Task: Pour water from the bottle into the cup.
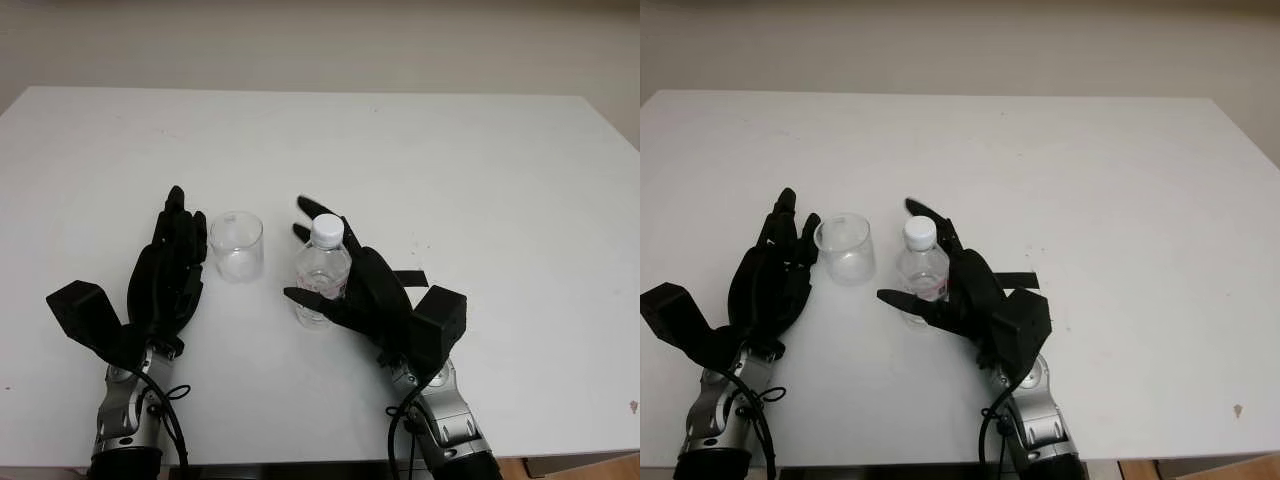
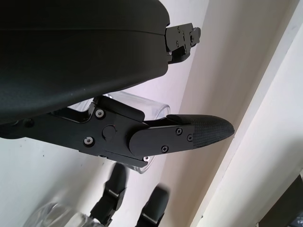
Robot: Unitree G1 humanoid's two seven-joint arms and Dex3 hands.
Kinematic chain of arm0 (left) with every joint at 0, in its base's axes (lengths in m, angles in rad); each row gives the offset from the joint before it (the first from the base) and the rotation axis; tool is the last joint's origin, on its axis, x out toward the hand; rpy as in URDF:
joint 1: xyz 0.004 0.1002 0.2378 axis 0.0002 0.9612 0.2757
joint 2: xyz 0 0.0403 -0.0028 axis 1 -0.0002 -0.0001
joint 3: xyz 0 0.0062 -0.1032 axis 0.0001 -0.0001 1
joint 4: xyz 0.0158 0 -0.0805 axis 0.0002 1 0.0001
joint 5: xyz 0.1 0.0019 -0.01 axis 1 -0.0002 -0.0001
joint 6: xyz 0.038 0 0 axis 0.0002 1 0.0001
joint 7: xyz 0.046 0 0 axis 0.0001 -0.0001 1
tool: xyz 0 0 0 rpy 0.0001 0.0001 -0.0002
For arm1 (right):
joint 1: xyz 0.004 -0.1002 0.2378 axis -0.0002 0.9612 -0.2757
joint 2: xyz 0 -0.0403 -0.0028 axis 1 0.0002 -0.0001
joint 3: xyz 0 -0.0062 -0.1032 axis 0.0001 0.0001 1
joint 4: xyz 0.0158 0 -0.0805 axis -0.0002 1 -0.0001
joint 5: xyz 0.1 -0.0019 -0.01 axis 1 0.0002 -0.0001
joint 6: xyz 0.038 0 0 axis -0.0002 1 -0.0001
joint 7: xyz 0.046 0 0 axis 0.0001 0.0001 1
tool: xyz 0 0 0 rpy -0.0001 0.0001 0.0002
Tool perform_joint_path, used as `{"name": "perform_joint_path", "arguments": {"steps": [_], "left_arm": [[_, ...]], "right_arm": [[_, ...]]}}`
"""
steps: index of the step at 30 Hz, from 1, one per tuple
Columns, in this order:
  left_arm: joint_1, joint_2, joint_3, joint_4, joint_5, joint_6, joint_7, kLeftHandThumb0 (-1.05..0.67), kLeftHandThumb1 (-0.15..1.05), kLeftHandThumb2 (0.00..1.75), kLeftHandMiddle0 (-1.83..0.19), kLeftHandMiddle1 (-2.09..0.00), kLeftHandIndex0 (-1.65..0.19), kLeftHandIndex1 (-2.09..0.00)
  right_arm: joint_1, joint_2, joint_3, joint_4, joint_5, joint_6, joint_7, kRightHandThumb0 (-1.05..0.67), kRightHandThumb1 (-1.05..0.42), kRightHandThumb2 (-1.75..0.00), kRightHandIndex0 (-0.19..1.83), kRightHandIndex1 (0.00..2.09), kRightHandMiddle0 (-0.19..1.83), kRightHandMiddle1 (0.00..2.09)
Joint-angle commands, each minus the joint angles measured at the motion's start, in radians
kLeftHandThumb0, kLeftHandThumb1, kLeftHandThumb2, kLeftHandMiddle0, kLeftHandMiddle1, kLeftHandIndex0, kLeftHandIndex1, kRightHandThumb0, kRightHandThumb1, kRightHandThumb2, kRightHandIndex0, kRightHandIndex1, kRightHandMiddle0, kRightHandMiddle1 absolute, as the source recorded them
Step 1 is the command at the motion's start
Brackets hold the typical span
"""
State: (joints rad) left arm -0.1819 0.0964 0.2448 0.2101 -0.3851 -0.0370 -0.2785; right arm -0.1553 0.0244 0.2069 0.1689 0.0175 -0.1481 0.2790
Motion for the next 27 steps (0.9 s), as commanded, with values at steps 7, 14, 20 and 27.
{"name": "perform_joint_path", "arguments": {"steps": [7,14,20,27], "left_arm": [[-0.011,-0.005,-0.001,-0.004,0.001,-0.002,0.007,-0.72,1.05,0.46,0.14,-0.06,0.13,-0.06],[-0.016,0.002,0.003,0.005,-0.003,-0.004,0.002,-0.72,1.05,0.46,0.14,-0.06,0.13,-0.06],[-0.025,0.008,0.007,0.016,-0.003,-0.003,-0.001,-0.72,1.05,0.46,0.14,-0.06,0.13,-0.06],[-0.035,0.011,0.007,0.019,0.001,-0.001,0.0,-0.72,1.05,0.46,0.13,-0.06,0.13,-0.06]], "right_arm": [[-0.002,-0.023,0.03,-0.064,-0.071,0.006,-0.025,-0.56,-1.05,-0.46,1.82,2.09,1.76,2.09],[0.001,-0.019,0.033,-0.085,-0.083,0.039,-0.037,-0.55,-1.05,-0.5,1.83,2.09,1.83,2.09],[-0.042,-0.024,0.004,-0.08,-0.077,0.067,-0.06,-0.48,-1.05,-0.55,1.83,2.09,1.83,2.09],[-0.281,-0.086,-0.052,0.115,-0.173,-0.031,-0.156,-0.44,-1.05,-0.61,1.83,2.09,1.82,2.09]]}}
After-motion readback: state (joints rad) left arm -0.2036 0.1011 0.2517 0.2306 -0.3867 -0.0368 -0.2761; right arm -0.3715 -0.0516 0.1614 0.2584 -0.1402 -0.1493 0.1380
